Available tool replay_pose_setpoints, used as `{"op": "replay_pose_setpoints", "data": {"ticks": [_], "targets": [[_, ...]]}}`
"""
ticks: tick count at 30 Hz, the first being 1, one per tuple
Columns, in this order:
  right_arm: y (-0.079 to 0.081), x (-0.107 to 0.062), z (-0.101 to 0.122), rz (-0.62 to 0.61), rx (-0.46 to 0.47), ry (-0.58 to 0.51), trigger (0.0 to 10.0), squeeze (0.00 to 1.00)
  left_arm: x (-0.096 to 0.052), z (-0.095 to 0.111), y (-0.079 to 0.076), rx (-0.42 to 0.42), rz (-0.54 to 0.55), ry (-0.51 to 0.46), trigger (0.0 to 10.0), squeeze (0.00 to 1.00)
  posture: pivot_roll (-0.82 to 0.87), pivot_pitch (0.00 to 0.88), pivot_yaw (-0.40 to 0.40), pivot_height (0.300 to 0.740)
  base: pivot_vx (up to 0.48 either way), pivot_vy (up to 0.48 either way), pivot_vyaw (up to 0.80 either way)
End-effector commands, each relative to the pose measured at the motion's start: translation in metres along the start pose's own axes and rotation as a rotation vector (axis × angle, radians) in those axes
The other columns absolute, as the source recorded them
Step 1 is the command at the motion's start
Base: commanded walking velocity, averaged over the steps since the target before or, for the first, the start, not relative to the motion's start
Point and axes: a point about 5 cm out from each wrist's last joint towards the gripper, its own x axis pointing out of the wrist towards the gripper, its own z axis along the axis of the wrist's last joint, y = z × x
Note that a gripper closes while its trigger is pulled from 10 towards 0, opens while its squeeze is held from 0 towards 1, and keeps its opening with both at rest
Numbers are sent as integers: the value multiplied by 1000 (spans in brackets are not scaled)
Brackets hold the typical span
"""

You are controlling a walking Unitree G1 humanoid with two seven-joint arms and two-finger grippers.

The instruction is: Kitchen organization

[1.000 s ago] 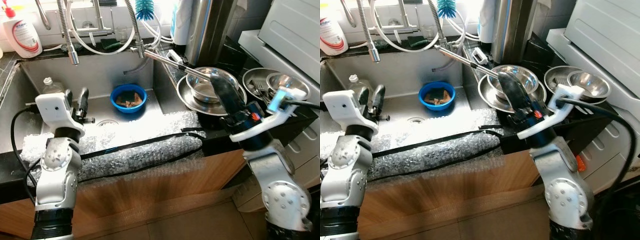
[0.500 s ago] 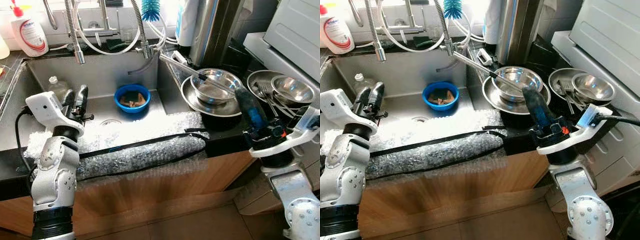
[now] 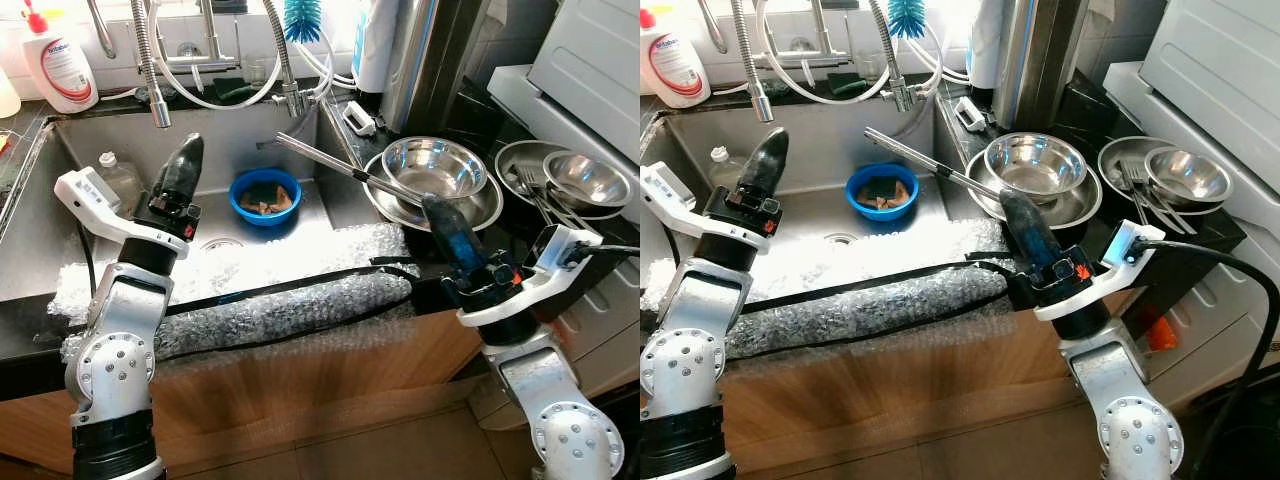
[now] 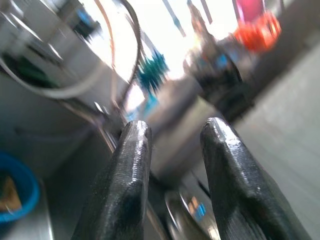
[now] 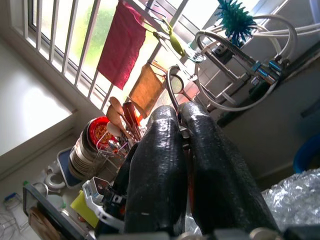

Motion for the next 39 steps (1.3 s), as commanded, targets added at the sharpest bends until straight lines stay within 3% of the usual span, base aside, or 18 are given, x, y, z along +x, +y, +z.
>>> {"op": "replay_pose_setpoints", "data": {"ticks": [1, 6, 12, 39], "targets": [[3, -1, -5, 18, 8, 25, 10000, 0, -2, -2, -10, -24, -79, 56, 10000, 0, 61, 106, -34, 740, 0, 0, 0], [-2, -5, -9, -18, 15, 34, 10000, 0, -7, -1, -16, -48, -145, 115, 10000, 0, 60, 112, -30, 740, 0, 0, 0], [2, -2, -18, 5, 40, 49, 10000, 0, -8, -7, -29, -96, -219, 145, 10000, 0, 65, 118, -29, 740, 0, 0, 0], [9, 3, -15, 74, 87, 0, 10000, 0, -6, -25, -31, -135, -201, 193, 10000, 0, 64, 119, -29, 740, 0, 0, 0]]}}
